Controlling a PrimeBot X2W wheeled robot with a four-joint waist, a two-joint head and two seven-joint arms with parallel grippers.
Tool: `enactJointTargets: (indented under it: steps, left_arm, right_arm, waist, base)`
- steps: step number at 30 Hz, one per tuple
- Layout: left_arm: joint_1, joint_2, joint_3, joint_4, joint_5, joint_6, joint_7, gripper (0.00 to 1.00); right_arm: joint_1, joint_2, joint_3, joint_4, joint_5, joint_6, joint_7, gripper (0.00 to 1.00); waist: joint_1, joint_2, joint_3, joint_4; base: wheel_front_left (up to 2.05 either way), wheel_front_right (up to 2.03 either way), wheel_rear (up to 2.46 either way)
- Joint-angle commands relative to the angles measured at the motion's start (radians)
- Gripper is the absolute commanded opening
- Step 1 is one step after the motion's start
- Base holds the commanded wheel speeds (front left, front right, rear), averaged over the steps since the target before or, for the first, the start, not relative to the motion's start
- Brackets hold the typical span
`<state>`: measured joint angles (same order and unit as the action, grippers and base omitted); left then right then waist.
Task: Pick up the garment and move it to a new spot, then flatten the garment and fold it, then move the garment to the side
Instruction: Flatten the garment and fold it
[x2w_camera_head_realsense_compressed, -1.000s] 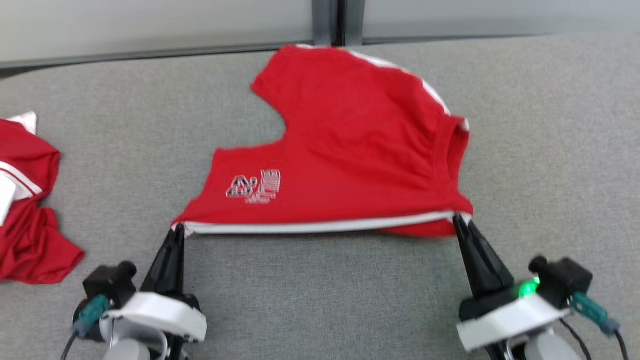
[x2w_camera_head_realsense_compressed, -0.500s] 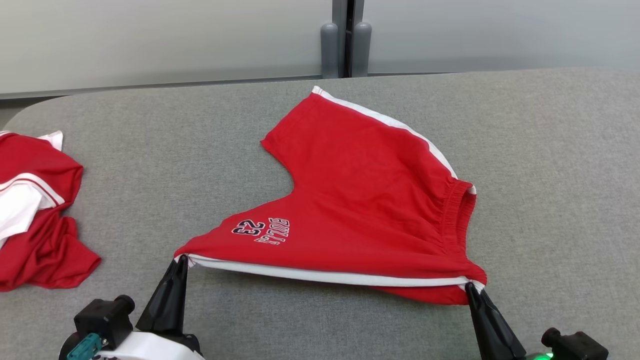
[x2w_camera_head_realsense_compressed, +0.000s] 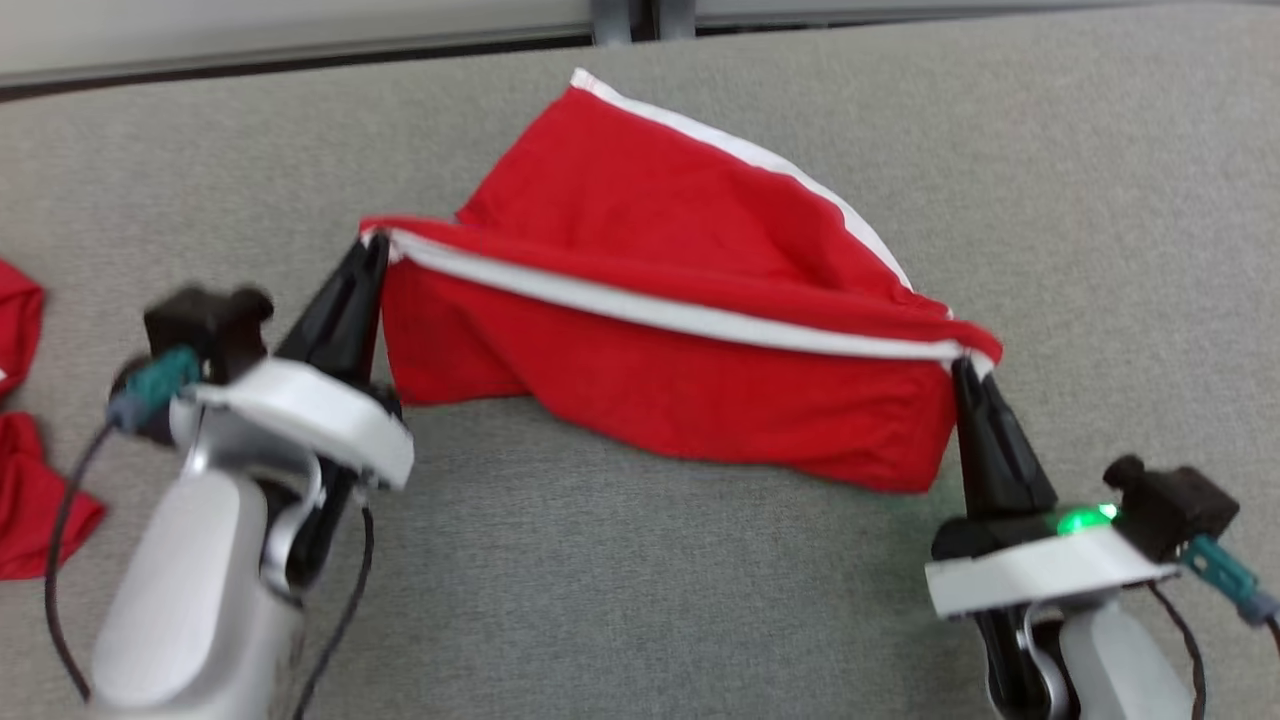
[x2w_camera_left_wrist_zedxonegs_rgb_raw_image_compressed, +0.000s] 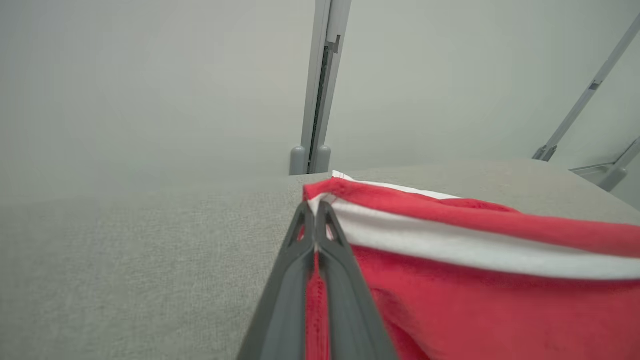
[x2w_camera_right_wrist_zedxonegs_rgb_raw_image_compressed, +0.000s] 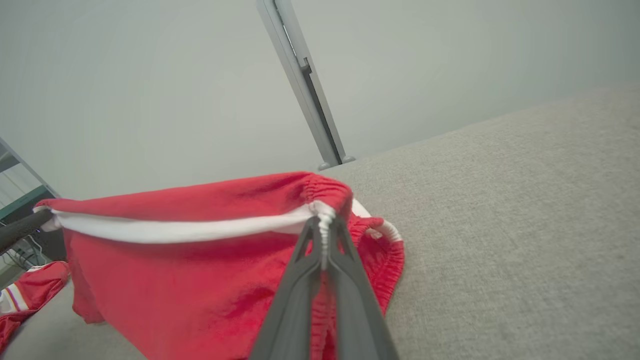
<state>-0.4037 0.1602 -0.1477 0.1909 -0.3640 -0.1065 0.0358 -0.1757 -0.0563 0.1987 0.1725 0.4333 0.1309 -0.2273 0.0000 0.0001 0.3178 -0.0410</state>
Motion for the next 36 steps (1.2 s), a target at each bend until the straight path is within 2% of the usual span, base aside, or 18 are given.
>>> enactJointTargets:
  steps: [1, 8, 12, 17, 18, 19, 20, 21, 30, 34, 36]
  left_arm:
    - [-0.072, 0.012, -0.006, 0.034, -0.007, -0.008, 0.006, 0.0]
    - [-0.388, 0.031, -0.064, 0.287, -0.008, -0.023, 0.0, 0.0]
    - [-0.521, 0.035, -0.104, 0.433, -0.013, -0.025, -0.003, 0.0]
    - [-0.641, 0.036, -0.151, 0.588, -0.038, -0.024, -0.009, 0.0]
    - [-0.656, 0.036, -0.163, 0.613, -0.045, -0.024, -0.016, 0.0]
    - [-0.672, 0.036, -0.166, 0.636, -0.055, -0.024, -0.028, 0.4]
    - [-0.685, 0.039, -0.173, 0.659, -0.057, -0.024, -0.037, 1.0]
    - [-0.695, 0.037, -0.182, 0.68, -0.064, -0.024, -0.048, 1.0]
    - [-0.665, 0.036, -0.203, 0.764, -0.058, -0.014, -0.242, 1.0]
    - [-0.608, 0.035, -0.181, 0.72, -0.052, 0.019, -0.295, 1.0]
    - [-0.568, 0.039, -0.157, 0.655, -0.043, 0.048, -0.301, 1.0]
  right_arm:
    - [-0.043, -0.003, -0.006, 0.018, 0.007, 0.0, -0.011, 0.0]
    - [-0.221, 0.003, 0.024, 0.129, 0.061, 0.0, -0.033, 0.0]
    - [-0.296, 0.005, 0.079, 0.175, 0.114, 0.0, -0.039, 0.0]
    - [-0.347, 0.004, 0.103, 0.162, 0.156, 0.0, -0.039, 0.0]
    - [-0.353, 0.004, 0.11, 0.159, 0.158, 0.0, -0.039, 0.07]
    - [-0.357, 0.004, 0.116, 0.156, 0.158, 0.0, -0.039, 0.33]
    - [-0.358, 0.005, 0.13, 0.159, 0.146, 0.0, -0.039, 0.73]
    - [-0.356, 0.005, 0.14, 0.16, 0.137, 0.0, -0.039, 1.0]
    - [-0.278, 0.001, 0.095, 0.097, -0.025, 0.0, -0.039, 1.0]
    - [-0.226, -0.009, 0.043, 0.031, -0.1, 0.0, -0.039, 1.0]
    - [-0.209, -0.017, 0.018, 0.0, -0.129, 0.0, -0.039, 1.0]
  waist:
    - [0.0, -0.0001, 0.057, -0.042]
    - [0.0, -0.0001, 0.154, -0.118]
    - [0.0, -0.0001, 0.193, -0.161]
    - [0.0, -0.0001, 0.231, -0.2]
    - [0.0, -0.0001, 0.236, -0.205]
    - [0.0, -0.0001, 0.24, -0.208]
    - [0.0, -0.0001, 0.243, -0.21]
    - [0.0, -0.0001, 0.244, -0.212]
    - [0.0, -0.0001, 0.22, -0.183]
    - [0.0, -0.0001, 0.196, -0.152]
    - [0.0, -0.0001, 0.186, -0.136]
  base:
    - [0.0, 0.0, 0.0]
    - [0.0, 0.0, 0.0]
    - [0.0, 0.0, 0.0]
    - [0.0, 0.0, 0.0]
    - [0.0, 0.0, 0.0]
    - [0.0, 0.0, 0.0]
    - [0.0, 0.0, 0.0]
    - [0.0, 0.0, 0.0]
    - [0.0, 0.0, 0.0]
    - [0.0, 0.0, 0.0]
    - [0.0, 0.0, 0.0]
